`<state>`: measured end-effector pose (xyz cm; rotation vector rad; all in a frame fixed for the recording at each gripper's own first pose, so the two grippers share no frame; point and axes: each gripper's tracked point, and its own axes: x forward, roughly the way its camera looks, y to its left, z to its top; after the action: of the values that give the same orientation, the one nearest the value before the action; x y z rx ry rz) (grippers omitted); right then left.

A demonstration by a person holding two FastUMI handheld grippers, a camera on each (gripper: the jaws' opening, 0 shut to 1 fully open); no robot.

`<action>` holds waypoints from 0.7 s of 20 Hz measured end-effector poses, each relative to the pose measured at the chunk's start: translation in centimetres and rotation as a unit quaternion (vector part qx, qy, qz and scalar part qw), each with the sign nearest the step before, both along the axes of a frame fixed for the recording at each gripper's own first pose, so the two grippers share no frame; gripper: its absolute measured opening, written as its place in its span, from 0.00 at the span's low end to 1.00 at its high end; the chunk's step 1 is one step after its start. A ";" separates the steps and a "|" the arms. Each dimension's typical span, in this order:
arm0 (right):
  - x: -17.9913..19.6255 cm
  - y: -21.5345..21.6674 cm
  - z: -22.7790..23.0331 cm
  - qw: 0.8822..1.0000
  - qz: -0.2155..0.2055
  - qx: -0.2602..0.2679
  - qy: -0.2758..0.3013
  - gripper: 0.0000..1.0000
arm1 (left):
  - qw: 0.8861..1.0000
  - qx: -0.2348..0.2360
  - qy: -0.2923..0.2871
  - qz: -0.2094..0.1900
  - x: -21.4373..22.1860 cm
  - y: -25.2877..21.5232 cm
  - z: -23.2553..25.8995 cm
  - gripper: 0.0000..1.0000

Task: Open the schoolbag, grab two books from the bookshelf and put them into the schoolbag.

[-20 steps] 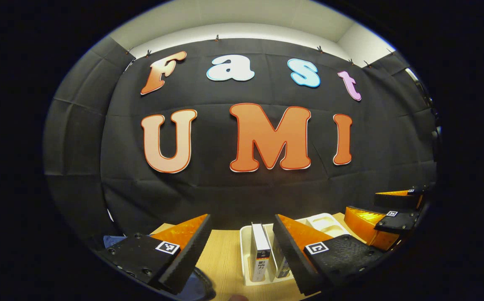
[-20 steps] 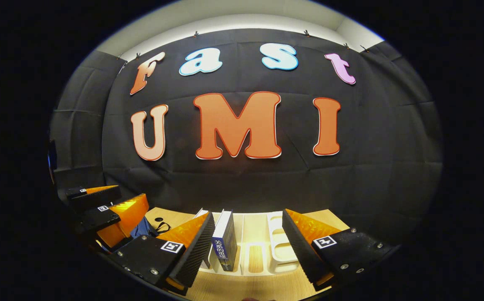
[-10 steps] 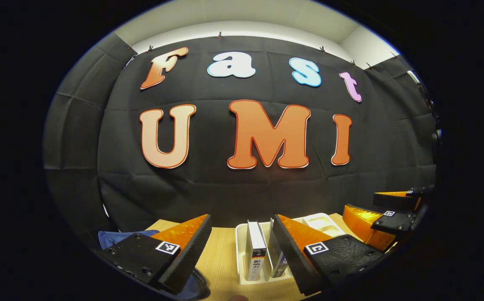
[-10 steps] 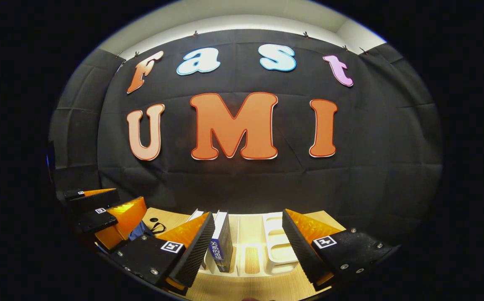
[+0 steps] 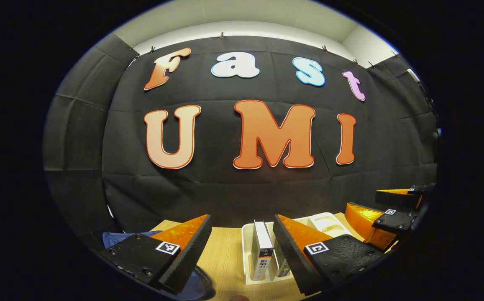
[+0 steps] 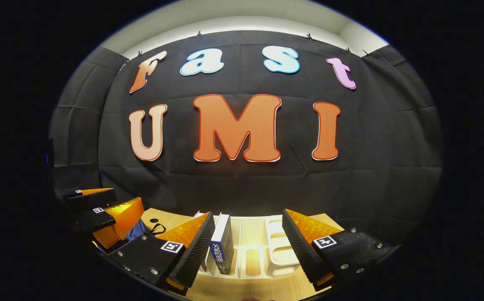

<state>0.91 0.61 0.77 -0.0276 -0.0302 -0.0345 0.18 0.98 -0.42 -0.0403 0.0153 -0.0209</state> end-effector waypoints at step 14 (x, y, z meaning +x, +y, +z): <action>-0.1 1.2 -0.6 1.000 0.006 -0.003 0.004 0.96 | 1.000 0.003 0.006 0.013 -0.2 1.3 -0.6 0.93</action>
<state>0.82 1.77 0.14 -0.0340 -0.0218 -0.0229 0.03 2.28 -0.98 -0.0354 0.0273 0.0058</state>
